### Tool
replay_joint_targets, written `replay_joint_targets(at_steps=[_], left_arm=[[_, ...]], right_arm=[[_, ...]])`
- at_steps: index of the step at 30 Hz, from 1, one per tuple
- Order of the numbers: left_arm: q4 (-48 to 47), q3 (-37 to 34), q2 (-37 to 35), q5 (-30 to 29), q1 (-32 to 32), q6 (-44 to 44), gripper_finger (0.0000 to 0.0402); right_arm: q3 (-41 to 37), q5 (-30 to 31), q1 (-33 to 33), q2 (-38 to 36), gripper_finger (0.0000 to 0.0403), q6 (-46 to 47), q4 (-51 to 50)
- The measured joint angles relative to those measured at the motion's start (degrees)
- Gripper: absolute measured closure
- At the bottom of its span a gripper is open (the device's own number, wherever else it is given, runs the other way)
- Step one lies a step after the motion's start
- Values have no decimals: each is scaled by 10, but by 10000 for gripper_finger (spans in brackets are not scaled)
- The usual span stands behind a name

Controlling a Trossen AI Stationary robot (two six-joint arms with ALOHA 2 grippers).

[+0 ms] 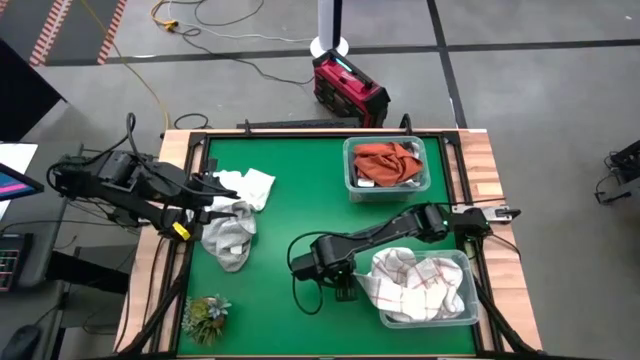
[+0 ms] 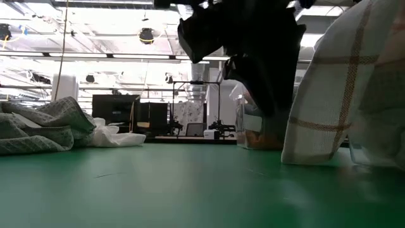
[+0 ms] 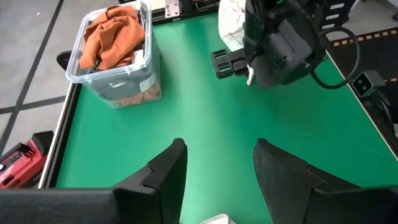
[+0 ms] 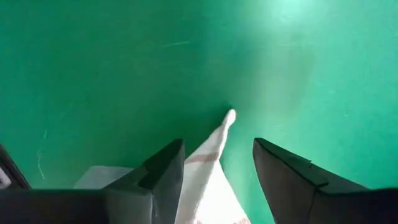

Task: Sort towels by color in basket
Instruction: Put the white squared towel into the bottom transparent bin

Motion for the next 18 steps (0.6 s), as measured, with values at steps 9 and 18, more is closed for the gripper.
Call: replay_joint_targets(at_steps=[9, 18], left_arm=[[-13, 0, 0, 0, 0, -10, 228], [-12, 0, 0, 0, 0, -10, 228]], right_arm=[[-46, 1, 10, -19, 207, 2, 0], [-89, -10, 7, -112, 227, 97, 0]])
